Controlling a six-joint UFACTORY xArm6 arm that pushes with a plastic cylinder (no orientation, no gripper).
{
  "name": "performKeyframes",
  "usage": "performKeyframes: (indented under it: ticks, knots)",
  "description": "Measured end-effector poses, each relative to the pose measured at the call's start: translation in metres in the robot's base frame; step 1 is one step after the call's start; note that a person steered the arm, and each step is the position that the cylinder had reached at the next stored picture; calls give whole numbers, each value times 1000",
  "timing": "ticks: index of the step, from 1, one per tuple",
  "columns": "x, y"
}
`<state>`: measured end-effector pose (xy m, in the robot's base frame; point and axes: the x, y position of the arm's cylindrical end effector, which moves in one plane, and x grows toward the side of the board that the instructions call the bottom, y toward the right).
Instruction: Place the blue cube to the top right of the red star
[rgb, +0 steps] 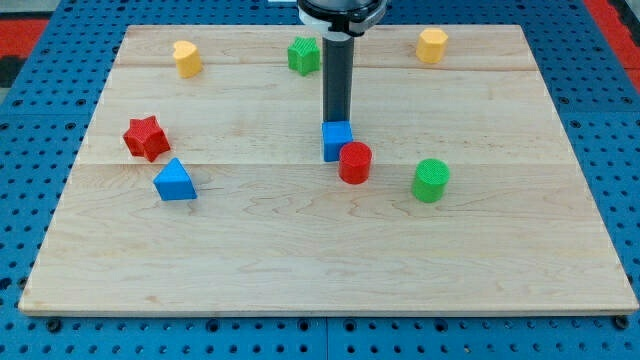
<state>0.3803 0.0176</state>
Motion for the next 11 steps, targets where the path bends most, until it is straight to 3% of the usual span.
performKeyframes:
  ticks: [2,3,6,11]
  knots:
    - [8,60]
    - [40,59]
    - [33,-97]
    - [-43,-222]
